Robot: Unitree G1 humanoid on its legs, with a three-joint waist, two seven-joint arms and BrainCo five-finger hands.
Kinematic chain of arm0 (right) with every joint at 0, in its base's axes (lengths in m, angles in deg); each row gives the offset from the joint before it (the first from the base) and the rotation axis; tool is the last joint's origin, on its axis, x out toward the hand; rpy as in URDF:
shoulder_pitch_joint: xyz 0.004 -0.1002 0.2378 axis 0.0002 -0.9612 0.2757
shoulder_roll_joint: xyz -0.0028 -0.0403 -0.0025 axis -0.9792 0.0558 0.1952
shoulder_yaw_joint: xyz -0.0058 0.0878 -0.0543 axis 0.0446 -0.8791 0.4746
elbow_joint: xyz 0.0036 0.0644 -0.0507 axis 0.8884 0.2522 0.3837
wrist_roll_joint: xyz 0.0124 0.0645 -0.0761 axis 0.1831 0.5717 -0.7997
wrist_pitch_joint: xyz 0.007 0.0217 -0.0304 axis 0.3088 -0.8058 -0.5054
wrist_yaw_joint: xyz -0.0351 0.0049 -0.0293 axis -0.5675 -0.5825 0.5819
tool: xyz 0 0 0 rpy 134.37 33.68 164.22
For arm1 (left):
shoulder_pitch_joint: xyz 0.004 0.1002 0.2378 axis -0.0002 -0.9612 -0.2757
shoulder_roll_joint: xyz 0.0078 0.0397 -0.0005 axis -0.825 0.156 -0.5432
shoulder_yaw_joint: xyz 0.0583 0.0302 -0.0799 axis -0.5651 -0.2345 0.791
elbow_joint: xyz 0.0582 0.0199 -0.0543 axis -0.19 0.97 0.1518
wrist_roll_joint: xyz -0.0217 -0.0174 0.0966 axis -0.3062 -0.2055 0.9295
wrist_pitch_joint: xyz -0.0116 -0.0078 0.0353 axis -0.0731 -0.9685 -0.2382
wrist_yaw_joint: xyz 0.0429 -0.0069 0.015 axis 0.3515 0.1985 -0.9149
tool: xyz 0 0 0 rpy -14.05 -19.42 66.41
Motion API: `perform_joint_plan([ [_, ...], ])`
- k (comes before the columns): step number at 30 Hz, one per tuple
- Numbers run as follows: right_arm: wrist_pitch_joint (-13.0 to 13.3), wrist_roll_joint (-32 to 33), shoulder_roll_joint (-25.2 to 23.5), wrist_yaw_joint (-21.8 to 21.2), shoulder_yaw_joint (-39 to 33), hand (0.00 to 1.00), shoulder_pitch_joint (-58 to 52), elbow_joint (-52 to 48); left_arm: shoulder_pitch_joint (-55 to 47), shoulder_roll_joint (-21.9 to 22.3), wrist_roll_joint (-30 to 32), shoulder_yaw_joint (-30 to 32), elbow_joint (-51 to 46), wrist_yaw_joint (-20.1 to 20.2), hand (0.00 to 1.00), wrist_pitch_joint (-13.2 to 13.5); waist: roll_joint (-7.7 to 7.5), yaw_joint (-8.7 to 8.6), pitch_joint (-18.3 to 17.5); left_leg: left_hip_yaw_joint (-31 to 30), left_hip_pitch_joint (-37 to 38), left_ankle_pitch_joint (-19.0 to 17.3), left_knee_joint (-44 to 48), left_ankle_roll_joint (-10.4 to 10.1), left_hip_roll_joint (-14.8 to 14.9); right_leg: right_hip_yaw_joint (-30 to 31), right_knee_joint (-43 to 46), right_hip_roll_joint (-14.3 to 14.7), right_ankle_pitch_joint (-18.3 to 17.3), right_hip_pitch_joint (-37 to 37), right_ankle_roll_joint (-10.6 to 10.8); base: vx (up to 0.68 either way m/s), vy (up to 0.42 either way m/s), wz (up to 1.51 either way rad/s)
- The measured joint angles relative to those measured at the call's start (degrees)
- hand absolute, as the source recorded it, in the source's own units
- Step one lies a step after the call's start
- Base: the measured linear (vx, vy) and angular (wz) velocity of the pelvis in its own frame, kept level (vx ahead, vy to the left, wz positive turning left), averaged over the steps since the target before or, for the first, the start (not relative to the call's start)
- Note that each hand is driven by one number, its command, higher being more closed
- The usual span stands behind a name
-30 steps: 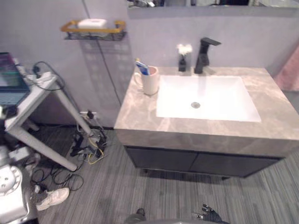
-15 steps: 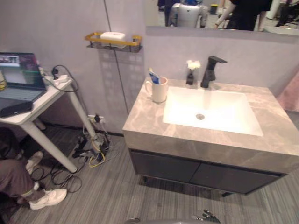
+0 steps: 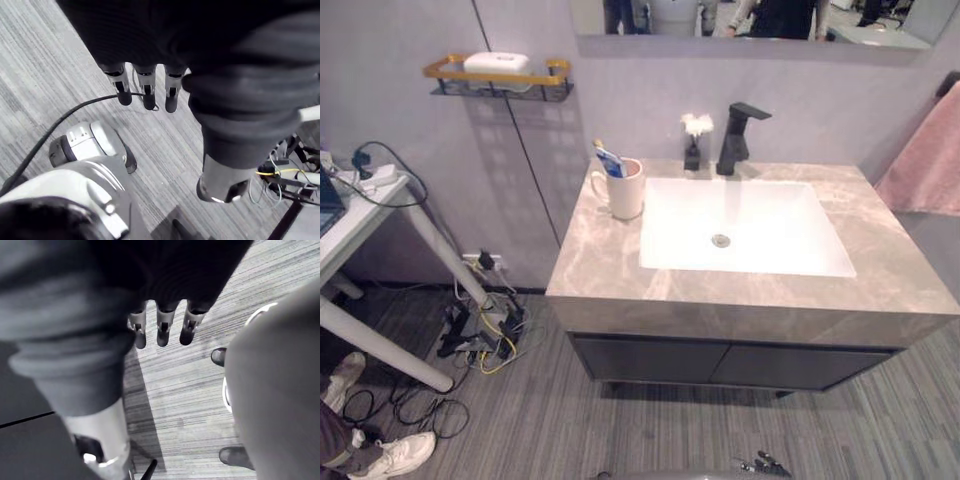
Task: Organize washtable
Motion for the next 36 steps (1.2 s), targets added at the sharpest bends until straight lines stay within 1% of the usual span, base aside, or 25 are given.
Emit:
perform_joint_plan([
  [2, 0.0, 0.0, 0.18, 0.02, -0.02, 0.0, 0.25, -0.03, 1.07, -0.07, 0.0, -1.18, -0.21, -0.12, 0.0, 0.14, 0.15, -0.05, 1.01, 0.0, 0.71, -0.55, 0.68, 0.5, -0.48, 0.0, 0.08, -0.5, 0.0, 1.1, 0.0, 0.04, 0.068, 0.03],
  [4, 0.02, 0.1, 0.56, 0.15, -0.26, 0.0, 0.31, -0.17, 1.13, -0.21, -0.19, -2.72, -0.63, -0.21, 0.0, 0.29, 0.54, -0.1, 2.21, 0.17, -0.52, -5.14, 7.89, 1.17, -0.64, 0.73, 2.86, -1.42, -0.29, 1.61, -0.29, 0.01, 0.111, -0.09],
  [5, 0.04, 0.43, 0.79, 0.29, -0.55, 0.0, 0.32, -0.21, 1.12, -0.17, -0.2, -2.75, -0.63, -0.24, 0.0, 0.29, 1.05, -0.14, 2.65, 0.23, -1.14, -6.79, 10.87, 1.3, -0.48, 1.31, 4.11, -1.49, -0.37, 1.61, -0.33, -0.02, 0.114, -0.2],
  [7, 0.09, 1.1, 1.25, 1.1, -2.72, 0.0, 0.8, -0.42, 0.81, -0.16, -0.2, -2.48, -0.48, -0.41, 0.0, 0.3, 2.19, -0.07, 4.66, 1.65, -3.47, -12.46, 21.05, 2.04, 0.32, 3.42, 8.28, -1.69, -1.18, 0.99, -0.36, -0.08, 0.138, -0.38],
  [8, 0.02, 1.1, 1.51, 1.19, -3.11, 0.0, 1.16, -0.26, 0.63, -0.1, -0.2, -2.47, -0.42, -0.4, 0.0, 0.32, 2.64, 0.0, 4.93, 2.46, -3.88, -13.59, 22.86, 2.23, 0.6, 4.26, 8.96, -1.7, -1.19, 0.31, -0.34, -0.15, 0.149, -0.64],
  [11, -0.11, 0.87, 2.18, 1.21, -3.54, 0.0, 4.78, -0.17, 0.62, 0.11, 0.63, -2.57, 0.52, -0.34, 0.0, 0.34, 3.12, -0.05, 6.51, 7.45, -9.32, -17.46, 31.34, 3.91, 1.53, 10.19, 12.59, -2.32, -1.0, -5.88, 0.31, -0.22, 0.171, -1.04],
  [12, -0.17, 0.81, 2.09, 1.21, -3.55, 0.0, 5.14, -0.27, 0.89, 0.01, 1.38, -2.58, 0.55, -0.23, 0.0, 0.32, 2.55, -0.59, 6.7, 8.77, -11.85, -18.22, 33.68, 5.11, 0.74, 11.19, 13.29, -2.9, -0.26, -8.63, 1.49, -0.35, 0.221, -0.79],
  [13, -0.48, 0.69, 2.1, 1.13, -2.91, 0.0, 6.13, -0.03, 1.65, 0.13, 1.95, -2.56, 0.95, -0.16, 0.0, 0.26, 3.63, -1.37, 7.5, 10.88, -14.26, -17.97, 33.87, 7.55, 0.99, 12.01, 12.82, -3.2, 0.73, -10.62, 1.81, -0.34, 0.223, -0.59],
  [14, -0.67, 0.41, 2.56, 1.06, -2.7, 0.0, 6.56, -0.25, 1.84, 0.55, 2.48, -2.63, 1.09, -0.17, 0.0, 0.29, 3.44, -1.47, 7.97, 11.87, -14.57, -17.41, 33.85, 8.02, 1.05, 10.77, 19.86, -3.96, -1.93, -12.36, -0.25, -0.25, 0.158, -0.56],
  [15, -0.52, -0.08, 2.81, 1.17, -2.14, 0.0, 6.38, -0.22, 1.51, 0.08, 3.13, -2.79, 1.15, -0.12, 0.0, 0.33, 3.27, -1.46, 8.43, 13.38, -14.29, -16.63, 33.38, 8.45, 0.64, 8.27, 32.41, -5.9, -6.08, -14.42, -2.29, -0.13, 0.125, -0.55],
  [16, -0.39, -0.43, 2.71, 1.1, -2.1, 0.0, 5.74, 0.1, 1.18, -0.45, 4.01, -2.74, 2.04, -0.19, 0.0, -0.08, 2.64, -1.28, 8.33, 15.14, -12.83, -15.76, 31.79, 9.2, -0.04, 5.78, 42.43, -7.73, -8.75, -13.21, -2.64, -0.12, 0.139, -0.71],
  [17, -0.71, -1.28, 2.24, 0.95, -1.7, 0.0, 5.74, 1.05, 0.44, -0.8, 4.1, -2.26, 2.33, -0.19, 0.0, -0.24, 1.6, -1.14, 7.96, 16.95, -11.36, -14.33, 29.58, 9.48, -0.97, 3.14, 47.08, -8.44, -9.47, -9.82, -2.76, -0.1, 0.111, -0.63],
  [18, -0.69, -1.49, 1.81, 0.87, -1.43, 0.0, 5.76, 1.47, 0.14, -0.92, 4.09, -2.24, 2.35, -0.18, 0.0, -0.27, 1.08, -1.15, 7.66, 17.78, -10.93, -13.51, 28.48, 9.7, -1.46, 2.06, 47.5, -8.39, -9.47, -7.56, -2.75, -0.12, 0.039, -0.63],
  [19, -0.72, -2.08, 1.24, 0.68, -0.86, 0.0, 5.9, 2.07, 0.01, -0.74, 4.02, -1.93, 2.31, -0.17, 0.0, -0.25, 0.35, -0.99, 7.07, 19.62, -10.5, -12.42, 27.45, 9.97, -1.87, -0.03, 45.27, -8.16, -9.34, -3.39, -2.68, -0.17, -0.031, -0.89],
  [20, -0.72, -2.91, 1.08, 0.18, 0.4, 0.0, 5.99, 2.08, 0.31, -0.71, 4.01, -1.77, 2.23, -0.15, 0.0, -0.15, -0.34, 0.41, 6.53, 22.56, -11.27, -11.79, 27.6, 9.89, -1.7, -1.33, 38.17, -7.79, -10.61, 0.02, -1.19, -0.22, -0.062, -1.06],
  [21, -0.72, -3.18, 1.31, -0.12, 0.75, 0.0, 6.42, 2.05, 0.8, -0.5, 4.0, -1.77, 2.13, -0.18, 0.0, -0.13, -0.05, 1.09, 6.21, 23.82, -11.97, -11.37, 27.59, 9.61, -1.23, -1.67, 34.02, -6.67, -11.62, 0.52, -0.33, -0.28, -0.055, -1.24],
  [23, -0.69, -3.57, 2.41, -0.11, 3.72, 0.0, 7.26, 1.97, 0.78, 0.26, 3.7, -3.02, 1.97, -0.22, 0.0, 0.13, 1.46, 2.45, 2.77, 28.07, -14.24, -6.48, 20.42, 9.5, -1.46, -0.39, 17.24, -3.29, -11.79, 0.56, 0.05, -0.28, -0.071, -1.06],
  [25, -0.74, -3.61, 3.17, -0.13, 6.82, 0.0, 8.6, 1.96, 1.3, -0.39, 3.52, -6.05, 1.74, -0.32, 0.0, 0.44, 1.23, 2.66, 2.65, 30.46, -16.91, -3.83, 18.14, 9.87, -2.02, 0.01, 7.89, -2.23, -11.67, 0.35, 0.29, -0.21, -0.091, -0.58],
  [27, -1.31, -3.69, 3.57, -0.11, 8.11, 0.0, 8.13, 2.01, 1.68, -0.48, 2.77, -9.05, 1.77, -0.52, 0.0, 0.51, 2.95, 2.12, 2.8, 29.14, -16.66, -0.85, 15.66, 9.63, -2.03, -0.43, 3.86, -0.31, -8.67, 1.03, -0.04, -0.19, -0.07, 0.02],
  [28, -1.39, -3.67, 3.64, -0.13, 8.88, 0.0, 7.89, 2.01, 1.72, -0.6, 2.62, -9.76, 1.68, -0.52, 0.0, 0.53, 3.13, 1.45, 2.81, 28.12, -16.15, 0.55, 14.29, 9.53, -2.34, -1.1, 2.65, 0.24, -7.98, 1.84, -0.33, -0.18, -0.069, 0.26],
  [30, -1.15, -3.64, 3.36, -0.07, 9.0, 0.0, 7.63, 1.99, 2.1, -1.49, 2.62, -12.59, 1.66, -0.62, 0.0, 0.58, 3.17, 1.3, 2.87, 26.75, -15.42, 2.45, 12.56, 8.94, -2.3, -1.92, 2.08, 1.18, -7.39, 2.53, -0.83, -0.17, -0.079, 0.23],
  [32, -1.02, -3.55, 3.47, 0.04, 8.46, 0.0, 7.1, 1.99, 2.17, -1.97, 2.65, -13.92, 1.66, -0.71, 0.0, 0.63, 3.09, 1.21, 2.95, 24.48, -15.51, 4.13, 12.48, 7.33, -2.16, -2.22, 2.66, 1.44, -7.12, 2.4, -1.28, -0.12, -0.05, 0.1],
  [33, -0.98, -3.5, 3.64, 0.21, 7.81, 0.0, 7.09, 1.94, 2.22, -2.26, 2.66, -14.75, 1.59, -0.93, 0.0, 0.74, 2.93, 1.1, 3.2, 21.74, -15.51, 5.48, 12.43, 5.43, -2.57, -2.02, 3.1, 1.1, -6.81, 2.13, -1.75, -0.11, -0.035, -0.13],
  [34, -0.92, -3.49, 3.71, 0.36, 6.54, 0.0, 7.16, 2.01, 2.48, -2.71, 2.72, -15.06, 1.55, -1.05, 0.0, 0.94, 2.82, 1.13, 3.52, 19.29, -15.68, 4.89, 13.63, 4.94, -2.65, -1.45, 3.39, 0.52, -6.64, 1.58, -2.02, -0.12, -0.016, -0.51],
  [36, -0.52, -3.43, 4.08, 1.07, 5.01, 0.0, 7.07, 1.94, 2.35, -2.34, 2.67, -14.51, 1.55, -1.51, 0.0, 1.11, 3.2, 1.09, 4.37, 13.06, -15.71, -0.09, 22.06, 4.29, -2.54, 2.24, 5.49, -0.66, -6.59, 0.24, -2.08, -0.04, 0.045, -1.03],
])
